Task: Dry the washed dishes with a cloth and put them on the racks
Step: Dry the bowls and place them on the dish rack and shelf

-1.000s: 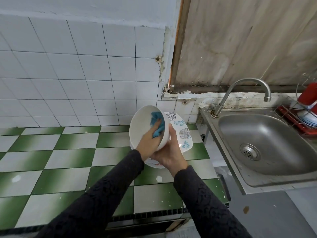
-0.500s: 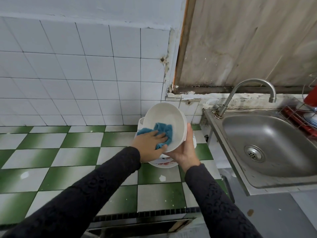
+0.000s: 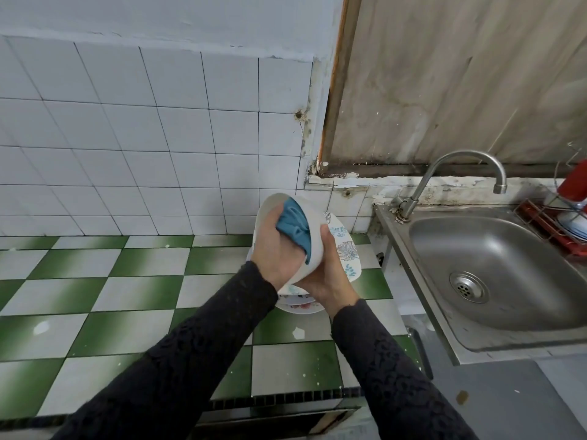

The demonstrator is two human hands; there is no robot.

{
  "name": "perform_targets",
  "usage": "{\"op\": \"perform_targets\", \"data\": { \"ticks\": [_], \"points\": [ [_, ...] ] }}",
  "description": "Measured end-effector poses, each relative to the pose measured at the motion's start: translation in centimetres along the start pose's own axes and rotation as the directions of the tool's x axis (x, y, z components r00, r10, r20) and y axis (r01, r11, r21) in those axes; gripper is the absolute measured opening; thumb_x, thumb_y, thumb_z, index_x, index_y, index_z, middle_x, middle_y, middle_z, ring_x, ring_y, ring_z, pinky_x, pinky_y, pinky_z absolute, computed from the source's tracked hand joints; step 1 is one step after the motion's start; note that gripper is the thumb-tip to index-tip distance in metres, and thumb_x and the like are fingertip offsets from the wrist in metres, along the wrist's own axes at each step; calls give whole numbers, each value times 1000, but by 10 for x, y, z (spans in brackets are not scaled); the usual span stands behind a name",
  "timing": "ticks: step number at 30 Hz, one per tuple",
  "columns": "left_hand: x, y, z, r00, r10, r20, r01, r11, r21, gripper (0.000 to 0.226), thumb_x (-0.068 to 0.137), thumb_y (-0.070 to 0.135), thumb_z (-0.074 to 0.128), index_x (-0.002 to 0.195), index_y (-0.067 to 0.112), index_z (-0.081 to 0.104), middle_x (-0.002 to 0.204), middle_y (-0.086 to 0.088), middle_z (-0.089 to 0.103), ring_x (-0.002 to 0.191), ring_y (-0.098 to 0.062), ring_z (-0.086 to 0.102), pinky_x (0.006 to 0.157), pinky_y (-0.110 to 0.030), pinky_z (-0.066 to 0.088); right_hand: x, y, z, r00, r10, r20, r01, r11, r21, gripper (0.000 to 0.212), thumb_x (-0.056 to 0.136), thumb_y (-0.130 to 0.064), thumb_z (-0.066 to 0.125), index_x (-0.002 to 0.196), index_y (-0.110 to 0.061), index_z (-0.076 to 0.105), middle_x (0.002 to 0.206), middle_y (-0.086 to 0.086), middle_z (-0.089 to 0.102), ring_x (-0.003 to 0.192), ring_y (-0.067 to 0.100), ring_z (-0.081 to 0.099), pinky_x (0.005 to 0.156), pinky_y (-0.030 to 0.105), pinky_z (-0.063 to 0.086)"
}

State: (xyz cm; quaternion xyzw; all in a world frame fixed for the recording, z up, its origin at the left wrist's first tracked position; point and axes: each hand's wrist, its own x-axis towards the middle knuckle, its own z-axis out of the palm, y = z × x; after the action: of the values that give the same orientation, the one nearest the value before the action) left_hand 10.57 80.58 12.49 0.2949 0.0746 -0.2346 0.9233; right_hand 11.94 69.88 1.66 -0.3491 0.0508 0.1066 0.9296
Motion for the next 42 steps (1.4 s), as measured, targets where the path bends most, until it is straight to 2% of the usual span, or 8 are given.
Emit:
{"op": "perform_targets", "data": {
  "ticks": [7,12,17,20,24,31,36,42],
  "points": [
    [5,20,-15,983,119,-139,-145,970,-194,37,101,35,48,121,6,58,112,-20,66,107,-32,61,102,-47,47,-8,-5,4,995,-3,-102,0,1000,-24,92,77,-60,81,152,-24,42,149,18,51,138,41,47,110,69,35],
    [11,14,-40,867,419,-269,-310,877,366,21,94,24,65,113,18,62,117,-13,67,107,-28,63,98,-48,51,-16,-2,8,989,89,-118,-76,992,104,99,68,-63,86,151,-32,41,147,18,54,133,43,52,103,70,41],
    [24,0,-83,760,493,423,-525,83,847,63,97,17,52,153,13,24,123,-16,58,112,-18,54,104,-24,43,-34,2,32,981,169,-97,-148,970,193,72,75,-65,65,130,-18,60,128,21,67,120,41,60,98,63,47],
    [34,6,-103,705,301,642,-467,-485,740,81,92,4,58,155,21,9,163,0,16,151,-21,13,121,-39,20,-39,3,36,979,175,-108,-144,958,246,71,74,-64,63,127,-17,59,120,23,70,117,43,59,88,61,51],
    [41,15,-114,726,90,682,-365,-790,493,76,88,9,63,154,14,26,160,-6,26,148,-31,22,121,-47,19,-38,5,32,984,156,-83,-136,970,202,71,75,-64,63,131,-22,59,125,21,68,122,43,57,92,63,51],
    [31,0,-99,978,-43,206,-203,-453,868,60,101,43,45,155,26,25,157,-3,35,141,-27,37,117,-35,29,-29,15,23,986,112,-124,-84,974,208,83,67,-57,81,137,-19,57,132,24,63,124,45,58,98,73,43],
    [19,-16,-92,991,-86,104,-104,2,995,22,102,41,45,121,36,53,123,0,63,113,-19,58,108,-41,44,-23,19,10,964,83,-254,-26,975,219,86,70,-57,78,145,-26,50,134,24,62,121,47,60,88,71,51],
    [14,-19,-80,994,-105,36,3,350,937,53,71,56,63,112,23,66,120,-8,68,115,-27,60,108,-46,44,-28,25,3,971,76,-228,-16,967,253,85,76,-68,71,145,-24,49,133,25,62,120,47,61,89,67,52]
  ]
}}
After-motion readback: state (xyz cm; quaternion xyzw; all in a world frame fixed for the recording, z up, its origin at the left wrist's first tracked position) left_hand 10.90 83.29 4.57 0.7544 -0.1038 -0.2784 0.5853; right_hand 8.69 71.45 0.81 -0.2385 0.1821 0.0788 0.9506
